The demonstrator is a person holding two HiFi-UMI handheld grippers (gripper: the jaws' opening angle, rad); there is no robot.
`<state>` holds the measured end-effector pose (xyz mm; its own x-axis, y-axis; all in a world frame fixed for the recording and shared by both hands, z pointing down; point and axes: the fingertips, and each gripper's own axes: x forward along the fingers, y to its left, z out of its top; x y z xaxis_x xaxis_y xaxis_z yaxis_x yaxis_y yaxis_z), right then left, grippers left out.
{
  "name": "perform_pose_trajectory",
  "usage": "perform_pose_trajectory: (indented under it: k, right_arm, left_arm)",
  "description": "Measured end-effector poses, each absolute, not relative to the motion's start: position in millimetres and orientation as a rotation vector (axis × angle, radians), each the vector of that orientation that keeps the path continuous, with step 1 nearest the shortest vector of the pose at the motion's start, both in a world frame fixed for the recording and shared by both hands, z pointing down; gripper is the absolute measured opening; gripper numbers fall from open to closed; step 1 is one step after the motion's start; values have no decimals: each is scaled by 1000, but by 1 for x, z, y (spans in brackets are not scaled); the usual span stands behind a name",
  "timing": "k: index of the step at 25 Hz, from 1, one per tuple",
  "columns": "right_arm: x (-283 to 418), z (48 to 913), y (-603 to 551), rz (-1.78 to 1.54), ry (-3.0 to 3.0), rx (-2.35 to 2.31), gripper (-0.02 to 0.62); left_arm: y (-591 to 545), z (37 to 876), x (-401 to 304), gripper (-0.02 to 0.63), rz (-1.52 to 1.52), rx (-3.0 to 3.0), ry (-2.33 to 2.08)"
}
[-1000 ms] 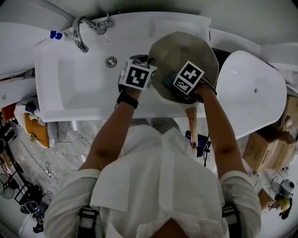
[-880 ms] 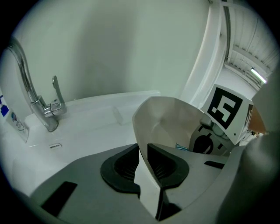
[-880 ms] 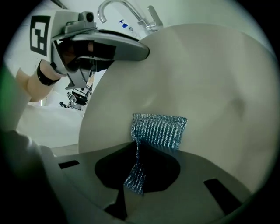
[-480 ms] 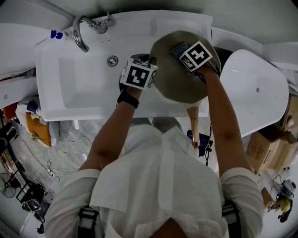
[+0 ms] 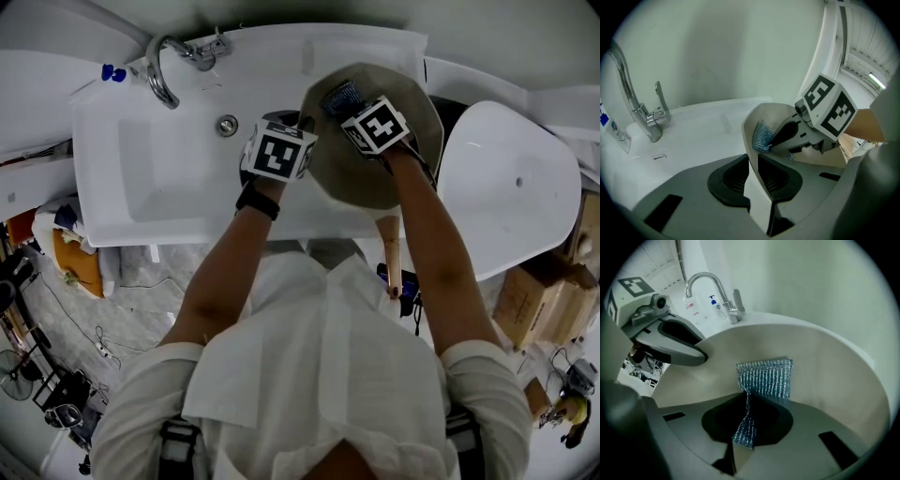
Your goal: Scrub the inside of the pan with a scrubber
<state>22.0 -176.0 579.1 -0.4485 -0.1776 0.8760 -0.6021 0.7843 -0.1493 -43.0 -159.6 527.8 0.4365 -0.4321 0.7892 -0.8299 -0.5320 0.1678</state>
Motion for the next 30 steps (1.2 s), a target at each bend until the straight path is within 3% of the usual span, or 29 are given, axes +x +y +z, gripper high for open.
perform_pose_trajectory:
  k: [9, 15, 20, 23, 30]
  right_arm:
    - [-31, 564, -115, 948, -2237, 370, 34]
    - [-26, 560, -162, 759, -2309, 590, 34]
    - [5, 551, -219, 751, -2287, 963, 34]
    - [60, 551, -242, 766, -2167, 1268, 34]
    - [139, 545, -233, 635, -1919, 1730, 34]
  left_arm:
    - [-158, 527, -44, 71, 930, 2130, -1048]
    - [-158, 527, -44, 69, 965, 2144, -1041]
    - [-155, 528, -45, 77, 986, 2154, -1016]
    - [-155, 527, -44, 77, 972, 2149, -1005]
    - [-157, 527, -43, 80, 999, 2160, -967]
